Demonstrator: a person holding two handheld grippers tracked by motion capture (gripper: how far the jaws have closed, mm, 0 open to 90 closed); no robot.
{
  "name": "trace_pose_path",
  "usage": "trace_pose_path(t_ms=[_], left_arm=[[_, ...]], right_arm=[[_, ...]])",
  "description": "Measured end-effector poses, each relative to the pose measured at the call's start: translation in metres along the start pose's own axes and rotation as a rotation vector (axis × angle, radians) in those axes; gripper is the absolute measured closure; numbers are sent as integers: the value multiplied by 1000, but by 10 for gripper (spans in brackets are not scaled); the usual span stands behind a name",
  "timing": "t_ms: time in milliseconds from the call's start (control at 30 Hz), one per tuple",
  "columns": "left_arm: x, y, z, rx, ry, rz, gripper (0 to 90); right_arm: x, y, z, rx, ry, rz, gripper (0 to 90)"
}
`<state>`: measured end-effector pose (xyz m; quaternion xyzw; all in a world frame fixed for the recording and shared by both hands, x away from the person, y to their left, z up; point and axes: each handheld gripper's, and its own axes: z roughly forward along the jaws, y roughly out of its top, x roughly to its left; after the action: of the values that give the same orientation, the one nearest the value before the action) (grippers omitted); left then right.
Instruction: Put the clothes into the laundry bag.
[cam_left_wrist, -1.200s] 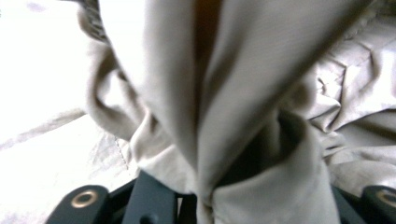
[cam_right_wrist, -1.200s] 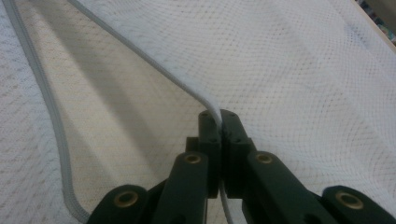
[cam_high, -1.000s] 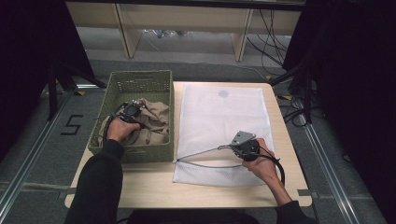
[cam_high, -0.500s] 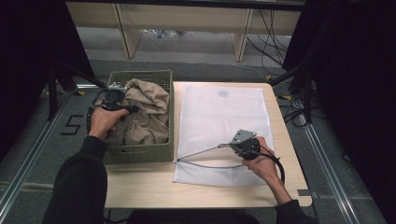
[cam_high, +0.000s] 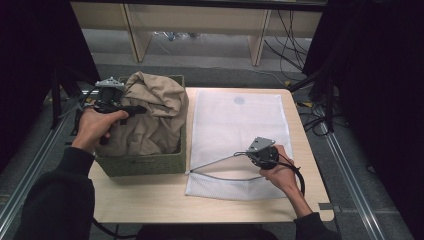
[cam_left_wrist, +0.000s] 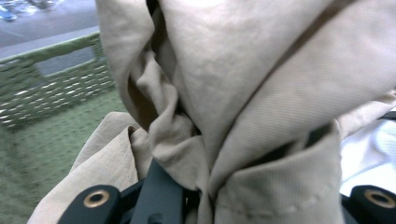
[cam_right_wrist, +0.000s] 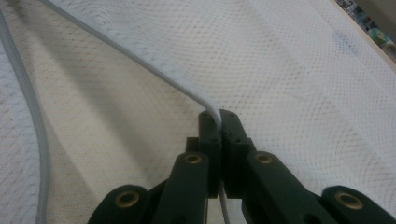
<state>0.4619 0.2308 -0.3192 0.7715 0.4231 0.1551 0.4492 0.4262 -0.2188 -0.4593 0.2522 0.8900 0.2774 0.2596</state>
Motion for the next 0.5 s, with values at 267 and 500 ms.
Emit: trace_pose_path(t_ms=[267, 500], left_arm=[[-34, -2, -16, -34, -101, 33, 752], [-65, -3, -41, -69, -233, 19, 753]], right_arm=[[-2, 0, 0, -1, 3, 11, 899], [-9, 3, -3, -19, 3, 10, 900]])
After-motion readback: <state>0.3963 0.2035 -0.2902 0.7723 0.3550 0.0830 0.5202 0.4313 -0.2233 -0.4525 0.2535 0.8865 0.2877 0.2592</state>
